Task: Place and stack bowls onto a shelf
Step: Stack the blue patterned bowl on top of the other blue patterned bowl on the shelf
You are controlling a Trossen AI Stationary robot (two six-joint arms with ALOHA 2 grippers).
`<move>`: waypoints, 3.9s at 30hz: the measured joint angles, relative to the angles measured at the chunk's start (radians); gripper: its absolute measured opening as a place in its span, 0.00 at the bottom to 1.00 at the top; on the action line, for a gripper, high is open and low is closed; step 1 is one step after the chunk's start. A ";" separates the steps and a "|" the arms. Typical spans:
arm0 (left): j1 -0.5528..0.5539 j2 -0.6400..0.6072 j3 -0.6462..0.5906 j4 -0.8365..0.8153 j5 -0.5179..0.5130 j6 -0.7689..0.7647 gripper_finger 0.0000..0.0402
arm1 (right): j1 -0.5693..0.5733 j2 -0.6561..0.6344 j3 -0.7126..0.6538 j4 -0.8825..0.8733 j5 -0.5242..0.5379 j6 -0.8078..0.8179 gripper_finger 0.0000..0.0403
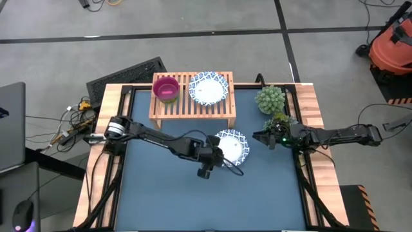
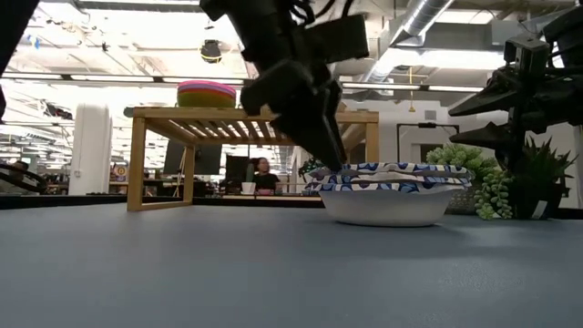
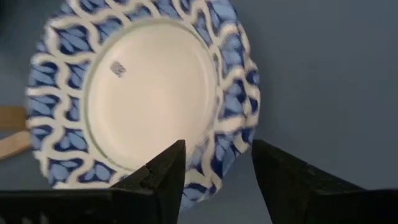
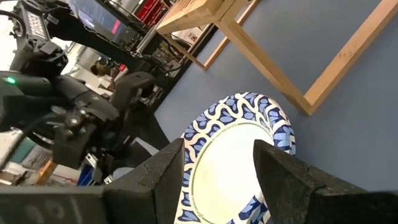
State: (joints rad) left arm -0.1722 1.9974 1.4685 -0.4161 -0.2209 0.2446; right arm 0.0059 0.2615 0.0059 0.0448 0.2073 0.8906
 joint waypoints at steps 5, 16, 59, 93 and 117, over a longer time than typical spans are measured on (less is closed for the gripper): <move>0.000 0.022 0.000 -0.001 0.000 0.025 0.39 | 0.000 0.000 0.000 0.000 0.000 0.000 0.54; 0.000 0.026 0.000 0.009 -0.020 0.021 0.29 | -0.001 0.000 0.000 0.000 0.001 -0.001 0.54; -0.030 0.024 0.265 -0.272 0.001 -0.043 0.01 | -0.001 0.000 0.000 0.000 0.003 0.001 0.54; -0.026 -0.013 0.874 -0.629 -0.656 0.188 0.00 | -0.001 0.000 0.000 0.000 0.002 -0.008 0.54; 0.267 -0.014 0.606 -0.712 -0.600 0.028 0.00 | -0.002 0.000 0.000 0.000 0.003 -0.011 0.54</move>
State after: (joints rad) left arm 0.0944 1.9835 2.0747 -1.1282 -0.8207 0.2722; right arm 0.0044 0.2615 0.0059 0.0444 0.2100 0.8791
